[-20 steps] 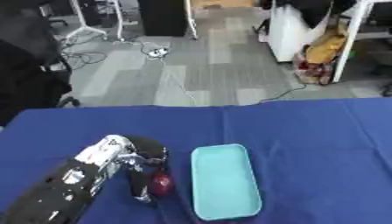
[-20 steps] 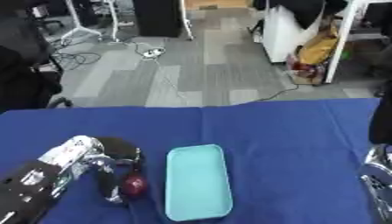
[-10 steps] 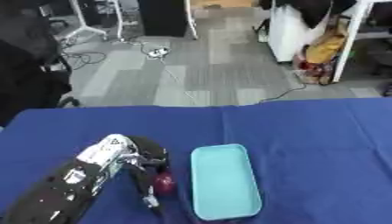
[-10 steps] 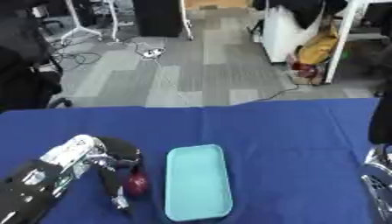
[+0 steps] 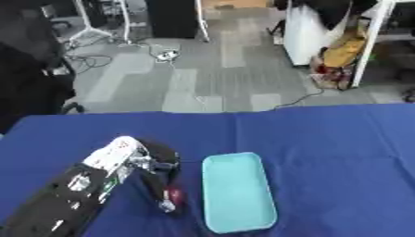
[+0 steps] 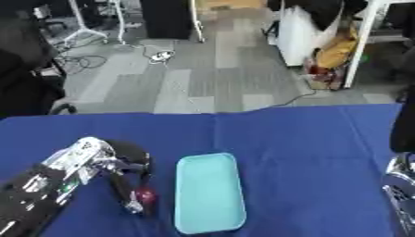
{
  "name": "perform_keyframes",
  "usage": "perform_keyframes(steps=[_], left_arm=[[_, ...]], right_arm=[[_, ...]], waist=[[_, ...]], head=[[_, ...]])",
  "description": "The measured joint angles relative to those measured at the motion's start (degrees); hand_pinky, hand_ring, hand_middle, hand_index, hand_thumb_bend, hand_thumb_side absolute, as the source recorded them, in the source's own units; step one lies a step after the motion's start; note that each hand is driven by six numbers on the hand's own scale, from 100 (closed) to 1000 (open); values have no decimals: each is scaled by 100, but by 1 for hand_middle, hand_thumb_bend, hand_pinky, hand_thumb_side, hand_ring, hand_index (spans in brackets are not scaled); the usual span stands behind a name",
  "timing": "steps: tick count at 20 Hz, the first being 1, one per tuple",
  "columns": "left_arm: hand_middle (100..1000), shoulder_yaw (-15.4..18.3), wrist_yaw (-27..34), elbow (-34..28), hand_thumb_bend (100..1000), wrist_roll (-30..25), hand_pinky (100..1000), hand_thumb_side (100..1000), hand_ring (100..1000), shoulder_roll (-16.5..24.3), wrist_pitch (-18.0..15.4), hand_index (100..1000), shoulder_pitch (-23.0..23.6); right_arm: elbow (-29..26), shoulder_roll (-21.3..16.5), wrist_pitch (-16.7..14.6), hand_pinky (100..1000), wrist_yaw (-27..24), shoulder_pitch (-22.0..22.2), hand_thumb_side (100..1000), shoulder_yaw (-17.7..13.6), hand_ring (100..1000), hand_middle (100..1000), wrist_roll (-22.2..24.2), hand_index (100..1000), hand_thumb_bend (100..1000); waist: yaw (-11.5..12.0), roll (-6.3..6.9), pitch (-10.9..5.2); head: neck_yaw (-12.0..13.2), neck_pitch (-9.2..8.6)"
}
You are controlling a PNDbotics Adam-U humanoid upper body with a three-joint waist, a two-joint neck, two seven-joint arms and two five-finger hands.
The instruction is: Pick up objects on the table and place them in the box.
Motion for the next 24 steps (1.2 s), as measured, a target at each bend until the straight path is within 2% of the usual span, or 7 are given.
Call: perform_keyframes(steps=[6,9,11,14,15,16,24], left_arm=[[323,-38,-343,167,584,203,100,550,212,-94,-191,560,0],[279,-36,-438,265,500,265,100,545,176,-134,-241,530,1],[188,-20,-488,311,232,313,100,610,118,-138,-243,427,0],[100,-1,-528,380,118,420,100,699,100,-142,-211,342,1],[100,0,-537,389,129,456,100,689,100,-142,-200,351,1],[100,0,-545,395,100,487,100,754,100,-142,-194,300,1],[100,-1,-419,216,100,603,100,729,100,-100,-141,230,8]], right_arm=[[0,0,13,348,-3,0,1000,1,454,523,22,647,100],[0,0,12,348,-18,0,1000,1,454,523,36,647,100],[0,0,10,348,-25,0,1000,1,454,523,49,647,100],[0,0,23,348,-40,0,1000,1,454,523,69,648,100],[0,0,26,348,-43,0,1000,1,454,523,73,648,100],[0,0,26,348,-44,0,1000,1,454,523,74,648,100],[0,0,29,347,-48,1,1000,1,454,523,77,648,100]], waist=[[-2,0,0],[-2,0,0],[-2,0,0],[-2,0,0],[-2,0,0],[-1,0,0],[26,0,0]], head=[[3,-1],[3,-6],[3,-7],[4,-7],[4,-7],[5,-7],[7,-10]])
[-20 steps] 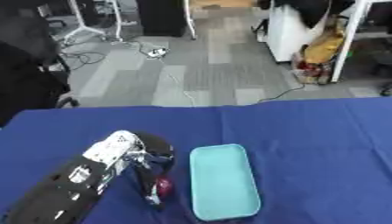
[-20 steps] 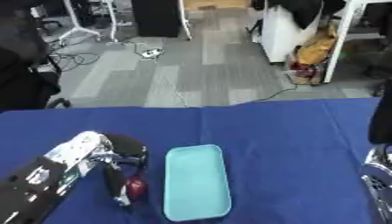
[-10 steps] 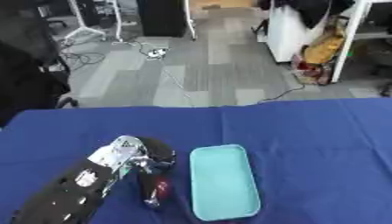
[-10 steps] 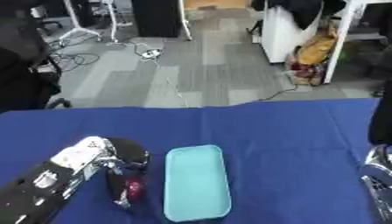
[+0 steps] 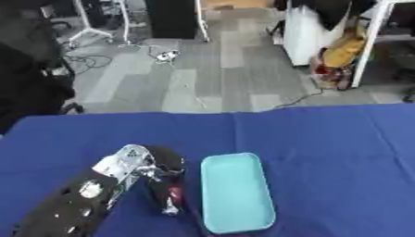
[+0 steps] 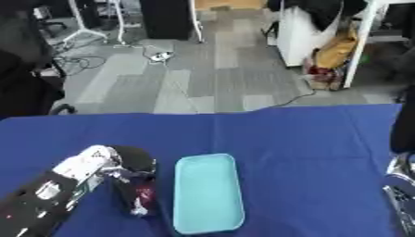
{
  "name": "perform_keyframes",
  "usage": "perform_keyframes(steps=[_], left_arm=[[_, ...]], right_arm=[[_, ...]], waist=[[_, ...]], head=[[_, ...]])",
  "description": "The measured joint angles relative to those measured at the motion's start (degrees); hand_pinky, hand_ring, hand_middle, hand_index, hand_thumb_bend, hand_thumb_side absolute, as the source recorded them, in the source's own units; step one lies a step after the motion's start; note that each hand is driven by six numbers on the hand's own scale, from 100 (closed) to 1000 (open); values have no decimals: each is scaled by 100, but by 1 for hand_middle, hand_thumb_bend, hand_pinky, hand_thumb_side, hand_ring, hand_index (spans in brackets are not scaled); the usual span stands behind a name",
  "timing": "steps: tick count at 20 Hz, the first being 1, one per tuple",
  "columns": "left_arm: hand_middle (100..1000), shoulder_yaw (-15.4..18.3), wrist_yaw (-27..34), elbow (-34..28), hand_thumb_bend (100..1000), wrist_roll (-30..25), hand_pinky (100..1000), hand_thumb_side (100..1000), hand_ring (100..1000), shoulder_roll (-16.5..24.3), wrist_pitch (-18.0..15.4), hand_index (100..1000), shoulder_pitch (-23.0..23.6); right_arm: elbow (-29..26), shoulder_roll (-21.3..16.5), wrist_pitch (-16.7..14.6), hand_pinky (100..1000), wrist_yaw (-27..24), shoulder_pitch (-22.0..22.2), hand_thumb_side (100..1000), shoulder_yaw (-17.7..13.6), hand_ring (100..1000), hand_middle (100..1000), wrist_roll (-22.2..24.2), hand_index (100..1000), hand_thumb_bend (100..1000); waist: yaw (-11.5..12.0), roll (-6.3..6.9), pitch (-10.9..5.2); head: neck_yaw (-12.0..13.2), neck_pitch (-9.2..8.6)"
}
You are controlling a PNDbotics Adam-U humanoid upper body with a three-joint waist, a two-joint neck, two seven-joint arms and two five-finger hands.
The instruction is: Pick up objects on the table and place them in the box.
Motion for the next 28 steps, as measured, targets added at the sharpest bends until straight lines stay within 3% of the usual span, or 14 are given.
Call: perform_keyframes(steps=[14,20,28], left_arm=[[100,53,692,-1010,100,-110,100,684,100,399,462,220,-165],[100,109,818,-939,100,454,100,664,100,237,585,215,-218],[100,203,611,-520,100,1414,100,648,100,-138,363,217,-440]], right_arm=[[0,-1,7,347,0,21,1000,-1,454,523,7,648,100],[0,8,35,348,-23,-1,1000,2,454,523,20,649,100],[0,100,109,349,-99,-109,1000,39,455,523,48,648,100]], waist=[[28,9,-1],[-58,10,-1],[-214,62,8]], head=[[42,-46],[102,-90],[248,-134]])
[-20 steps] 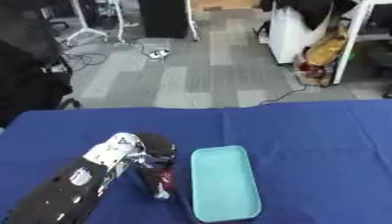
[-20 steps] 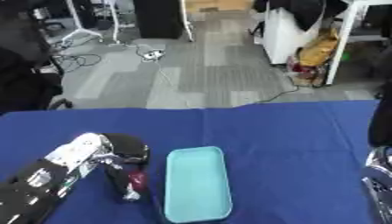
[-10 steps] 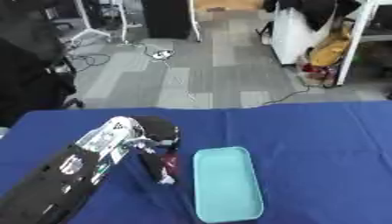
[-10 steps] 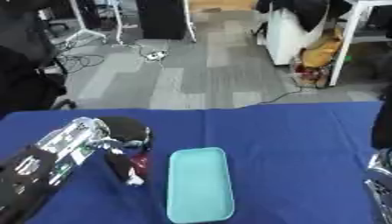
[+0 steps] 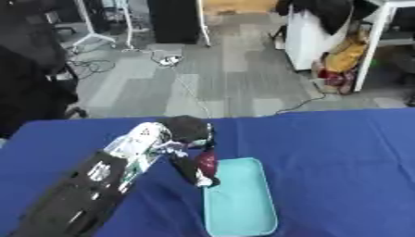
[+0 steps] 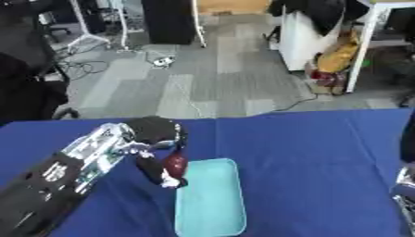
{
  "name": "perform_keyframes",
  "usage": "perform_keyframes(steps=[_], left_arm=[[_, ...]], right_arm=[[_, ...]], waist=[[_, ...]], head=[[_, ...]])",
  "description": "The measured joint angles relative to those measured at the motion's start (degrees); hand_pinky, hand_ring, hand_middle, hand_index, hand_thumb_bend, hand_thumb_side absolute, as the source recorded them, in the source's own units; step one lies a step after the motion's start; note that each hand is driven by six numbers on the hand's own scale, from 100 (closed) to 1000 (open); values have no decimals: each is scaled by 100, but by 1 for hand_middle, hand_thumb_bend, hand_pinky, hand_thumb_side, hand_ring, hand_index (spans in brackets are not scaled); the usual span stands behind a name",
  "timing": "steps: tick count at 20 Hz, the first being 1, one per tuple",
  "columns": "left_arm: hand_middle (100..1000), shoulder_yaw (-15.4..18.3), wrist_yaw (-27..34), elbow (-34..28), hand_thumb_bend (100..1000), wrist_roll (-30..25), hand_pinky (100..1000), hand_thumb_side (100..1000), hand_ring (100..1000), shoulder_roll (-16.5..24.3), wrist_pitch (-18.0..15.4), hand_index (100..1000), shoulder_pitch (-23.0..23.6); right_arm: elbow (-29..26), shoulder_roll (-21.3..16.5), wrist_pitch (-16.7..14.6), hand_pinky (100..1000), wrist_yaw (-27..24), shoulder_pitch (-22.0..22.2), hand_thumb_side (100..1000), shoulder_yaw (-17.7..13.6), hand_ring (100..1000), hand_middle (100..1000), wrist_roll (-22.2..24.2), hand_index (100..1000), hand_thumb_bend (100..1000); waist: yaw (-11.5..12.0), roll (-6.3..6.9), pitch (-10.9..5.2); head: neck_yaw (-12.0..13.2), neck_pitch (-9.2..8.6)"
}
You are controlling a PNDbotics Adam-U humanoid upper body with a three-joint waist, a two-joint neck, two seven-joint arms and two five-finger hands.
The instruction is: Pick up objects on the table and place them in the box.
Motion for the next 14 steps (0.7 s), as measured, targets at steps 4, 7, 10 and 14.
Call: perform_keyframes(steps=[4,7,10,14], left_arm=[[100,15,-114,135,100,317,100,647,100,-113,-153,227,-79],[100,14,-154,207,100,500,100,651,100,-163,-259,247,-80],[100,14,-205,295,100,614,100,646,100,-206,-333,266,-80],[100,15,-340,401,100,636,100,607,100,-218,-374,332,-80]], right_arm=[[0,44,43,351,-49,-75,1000,21,455,523,-3,648,100],[0,48,73,352,-76,-153,1000,30,455,523,-7,647,100],[0,56,100,352,-106,-193,1000,33,455,523,-9,648,100],[0,96,140,352,-129,-201,1000,35,455,523,-4,647,100]], waist=[[-96,49,5],[-150,83,9],[-182,106,23],[-205,132,32]], head=[[70,-11],[99,-29],[100,-56],[100,-56]])
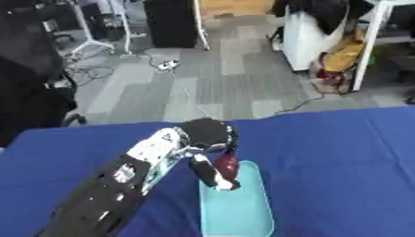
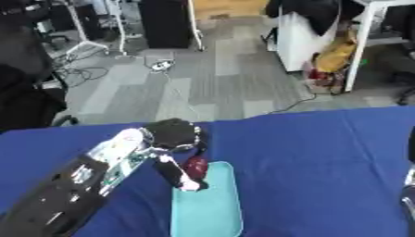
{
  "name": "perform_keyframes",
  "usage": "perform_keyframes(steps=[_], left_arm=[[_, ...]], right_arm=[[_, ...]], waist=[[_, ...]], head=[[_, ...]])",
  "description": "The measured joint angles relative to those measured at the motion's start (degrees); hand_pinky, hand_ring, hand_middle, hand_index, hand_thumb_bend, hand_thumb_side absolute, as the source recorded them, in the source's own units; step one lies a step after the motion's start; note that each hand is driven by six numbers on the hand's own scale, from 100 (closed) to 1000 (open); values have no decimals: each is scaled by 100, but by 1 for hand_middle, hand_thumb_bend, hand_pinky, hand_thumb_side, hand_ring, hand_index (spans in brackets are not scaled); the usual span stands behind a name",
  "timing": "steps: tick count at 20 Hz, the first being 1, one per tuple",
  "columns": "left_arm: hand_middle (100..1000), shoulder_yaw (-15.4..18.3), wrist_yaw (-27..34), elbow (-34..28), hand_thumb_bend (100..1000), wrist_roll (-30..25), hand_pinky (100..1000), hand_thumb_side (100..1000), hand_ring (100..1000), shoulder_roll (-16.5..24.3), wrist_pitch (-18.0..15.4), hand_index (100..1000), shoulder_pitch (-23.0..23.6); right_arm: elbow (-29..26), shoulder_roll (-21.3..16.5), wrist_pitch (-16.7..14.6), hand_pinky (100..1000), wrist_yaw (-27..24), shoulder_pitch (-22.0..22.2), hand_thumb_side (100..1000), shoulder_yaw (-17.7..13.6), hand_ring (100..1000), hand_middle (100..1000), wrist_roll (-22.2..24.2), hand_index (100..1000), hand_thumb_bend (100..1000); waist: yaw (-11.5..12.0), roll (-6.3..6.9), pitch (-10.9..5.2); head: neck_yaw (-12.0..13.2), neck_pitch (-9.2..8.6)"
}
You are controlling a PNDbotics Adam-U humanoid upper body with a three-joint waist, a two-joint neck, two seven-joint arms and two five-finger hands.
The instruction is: Pick up objects on the table and place them in the box.
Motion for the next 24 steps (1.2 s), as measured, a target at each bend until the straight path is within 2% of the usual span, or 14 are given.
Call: perform_keyframes(steps=[1,2,3,4,5,6,8,10,11,13,14,20,22,24], left_arm=[[161,3,-43,32,100,-9,100,591,129,-16,-9,392,0],[161,11,-88,63,100,-20,100,591,129,-33,-21,392,0],[307,14,-127,95,100,-35,100,573,247,-40,-38,464,0],[294,25,-160,131,100,-46,100,574,235,-50,-63,458,0],[460,30,-187,168,100,-53,100,601,394,-68,-96,562,1],[475,32,-223,205,100,-55,100,604,413,-89,-133,574,2],[733,54,-316,284,248,-52,468,785,685,-118,-210,781,6],[848,87,-421,364,298,-23,673,909,813,-141,-284,869,8],[925,105,-472,399,331,-1,822,999,896,-141,-315,923,9],[996,136,-533,456,355,39,954,1000,990,-155,-364,974,10],[1000,142,-558,472,352,61,1000,1000,1000,-169,-386,990,11],[1000,204,-560,433,233,243,994,1000,1000,-182,-425,987,120],[981,206,-369,214,188,369,933,996,947,-119,-367,963,258],[903,208,16,-252,148,533,789,901,810,40,-234,904,501]], right_arm=[[0,0,2,352,-10,-1,1000,0,455,523,0,647,100],[0,1,4,352,-20,-5,1000,0,455,523,0,647,100],[0,2,5,352,-23,-14,1000,0,455,523,0,647,100],[0,2,7,352,-26,-26,1000,1,455,523,1,647,100],[0,2,12,352,-30,-38,1000,5,455,523,7,647,100],[0,2,17,352,-35,-46,1000,12,455,523,12,647,100],[0,3,27,353,-52,-47,1000,29,455,523,23,648,100],[0,4,29,352,-71,-47,1000,31,455,523,26,648,100],[0,4,29,352,-75,-47,1000,31,455,523,26,648,100],[0,4,29,352,-77,-47,1000,32,455,523,28,648,100],[0,4,29,352,-77,-47,1000,32,455,523,28,648,100],[0,4,26,351,-79,-45,1000,32,455,523,32,648,100],[0,1,26,351,-79,-40,1000,31,455,523,33,648,100],[0,-5,26,350,-74,1,1000,30,455,523,33,648,100]], waist=[[-3,0,1],[-9,0,1],[-19,1,1],[-27,2,1],[-30,2,2],[-32,3,2],[-34,10,5],[-36,11,7],[-36,12,8],[-35,12,8],[-34,12,8],[47,12,8],[100,13,7],[192,30,4]], head=[[0,0],[1,0],[1,-1],[1,-1],[2,-1],[3,-1],[4,-2],[5,-2],[9,-2],[28,-2],[31,-2],[43,-7],[43,-31],[38,-96]])
